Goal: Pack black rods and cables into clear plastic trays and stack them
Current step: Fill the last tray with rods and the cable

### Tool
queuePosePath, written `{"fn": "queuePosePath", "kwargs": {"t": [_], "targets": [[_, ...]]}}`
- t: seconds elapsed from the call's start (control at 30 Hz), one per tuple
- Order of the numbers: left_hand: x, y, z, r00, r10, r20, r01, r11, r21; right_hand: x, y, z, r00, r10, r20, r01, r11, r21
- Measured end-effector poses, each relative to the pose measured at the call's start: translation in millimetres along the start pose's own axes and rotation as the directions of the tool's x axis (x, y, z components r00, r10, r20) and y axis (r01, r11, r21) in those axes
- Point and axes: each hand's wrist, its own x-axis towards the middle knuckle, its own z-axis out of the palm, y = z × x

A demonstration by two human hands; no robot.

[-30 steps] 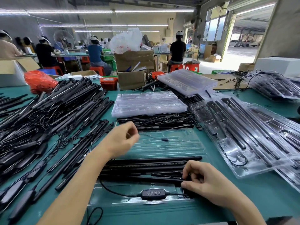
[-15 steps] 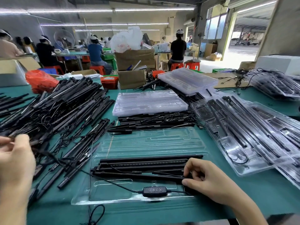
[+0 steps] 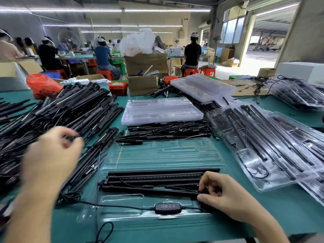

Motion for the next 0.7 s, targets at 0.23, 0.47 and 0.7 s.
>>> {"fn": "queuePosePath", "kwargs": {"t": [0.23,0.47,0.7], "targets": [[9,47,124,0.774,0.112,0.624,-0.207,0.975,0.082,0,-1,1,1.0,-0.026,0.004,0.026,1.0,0.018],[22,43,164,0.755,-0.004,0.655,-0.312,0.877,0.366,0,2,-1,1.0,-0.029,0.012,0.029,0.999,0.019],[24,33,172,0.748,0.03,0.663,-0.343,0.873,0.347,-1,6,1,0.999,-0.036,-0.009,0.037,0.999,0.019]]}}
